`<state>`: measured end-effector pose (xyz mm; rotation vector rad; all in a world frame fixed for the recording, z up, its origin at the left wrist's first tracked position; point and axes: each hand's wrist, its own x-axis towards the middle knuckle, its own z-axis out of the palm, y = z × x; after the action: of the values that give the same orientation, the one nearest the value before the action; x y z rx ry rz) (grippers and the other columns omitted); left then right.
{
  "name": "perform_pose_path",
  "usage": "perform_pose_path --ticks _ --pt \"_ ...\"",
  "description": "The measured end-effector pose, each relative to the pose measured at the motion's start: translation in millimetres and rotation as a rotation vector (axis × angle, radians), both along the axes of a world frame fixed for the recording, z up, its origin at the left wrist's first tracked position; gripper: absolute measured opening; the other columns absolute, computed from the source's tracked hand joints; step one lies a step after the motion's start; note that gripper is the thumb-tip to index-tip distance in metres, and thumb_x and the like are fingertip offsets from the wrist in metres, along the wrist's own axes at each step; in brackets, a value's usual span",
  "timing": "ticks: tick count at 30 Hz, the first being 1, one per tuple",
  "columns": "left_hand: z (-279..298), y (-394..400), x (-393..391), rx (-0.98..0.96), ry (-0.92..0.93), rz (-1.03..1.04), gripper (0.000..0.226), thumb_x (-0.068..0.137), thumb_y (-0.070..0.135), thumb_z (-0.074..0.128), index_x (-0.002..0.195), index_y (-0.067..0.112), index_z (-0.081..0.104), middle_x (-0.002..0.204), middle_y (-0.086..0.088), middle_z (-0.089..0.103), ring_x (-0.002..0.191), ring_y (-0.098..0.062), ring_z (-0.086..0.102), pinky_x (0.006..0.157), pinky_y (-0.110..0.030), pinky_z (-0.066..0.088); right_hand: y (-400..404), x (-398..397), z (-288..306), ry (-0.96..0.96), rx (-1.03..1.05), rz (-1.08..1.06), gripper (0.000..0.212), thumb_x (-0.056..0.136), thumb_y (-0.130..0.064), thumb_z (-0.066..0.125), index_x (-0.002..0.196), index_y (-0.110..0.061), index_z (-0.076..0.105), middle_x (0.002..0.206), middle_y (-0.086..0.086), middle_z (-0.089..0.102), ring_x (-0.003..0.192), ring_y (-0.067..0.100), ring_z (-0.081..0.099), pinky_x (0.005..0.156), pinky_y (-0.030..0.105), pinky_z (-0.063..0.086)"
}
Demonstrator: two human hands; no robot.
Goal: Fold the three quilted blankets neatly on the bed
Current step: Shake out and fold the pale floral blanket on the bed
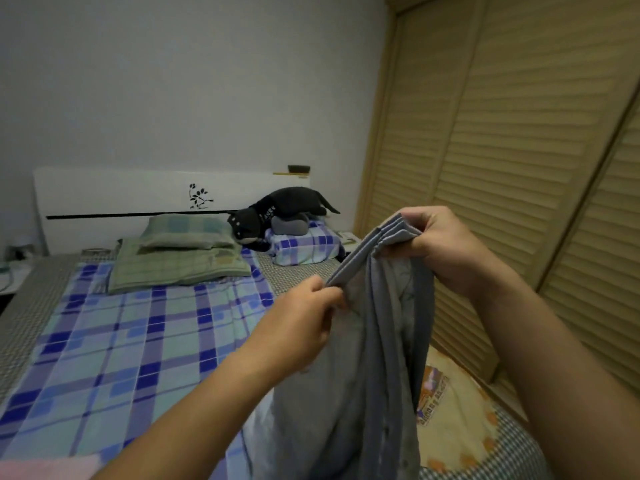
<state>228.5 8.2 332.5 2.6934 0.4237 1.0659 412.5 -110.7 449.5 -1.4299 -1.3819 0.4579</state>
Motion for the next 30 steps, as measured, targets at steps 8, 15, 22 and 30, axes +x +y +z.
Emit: perform_pose_path --ticks 8,15,22,30 --pt "-3.9 -26.0 -0.6 -0.401 -0.086 -0.081 0.034 0.095 0.050 0.039 0.094 0.024 0.061 0.099 0.004 0.054 0.092 -0.014 0.056 0.081 -0.042 0.050 38.8 -29.1 -5.7 0.046 -0.045 -0.197 0.029 0.057 -0.001 0.067 0.082 -0.013 0.073 0.085 0.016 0.072 0.079 0.030 0.069 0.072 0.045 0.058" --pt "-40.3 -32.1 -13.0 -0.374 0.029 0.313 0.051 0.083 0.073 0.052 0.095 0.025 0.067 0.100 0.008 0.042 0.085 -0.013 0.054 0.071 -0.034 0.050 51.7 -52.5 -1.5 0.092 0.012 -0.296 0.021 0.075 0.002 0.066 0.089 -0.014 0.070 0.088 0.010 0.070 0.078 0.025 0.068 0.063 0.034 0.058" --pt "-38.5 -1.2 -80.9 -0.249 0.026 0.222 0.062 0.087 0.072 0.037 0.094 0.023 0.074 0.093 0.007 0.062 0.081 -0.010 0.061 0.072 -0.037 0.055 58.0 -25.8 1.0 0.065 0.088 -0.275 0.023 0.075 0.003 0.073 0.078 -0.020 0.074 0.076 0.000 0.073 0.071 0.012 0.067 0.062 0.027 0.052" --pt "-35.9 -38.2 -76.0 -0.305 0.154 0.243 0.034 0.085 0.053 0.049 0.092 0.025 0.066 0.099 0.010 0.056 0.081 -0.011 0.062 0.072 -0.039 0.057 75.4 -28.2 19.4 0.173 0.340 -0.465 0.016 0.078 -0.004 0.060 0.082 -0.019 0.064 0.078 -0.002 0.066 0.072 0.012 0.060 0.066 0.027 0.050"
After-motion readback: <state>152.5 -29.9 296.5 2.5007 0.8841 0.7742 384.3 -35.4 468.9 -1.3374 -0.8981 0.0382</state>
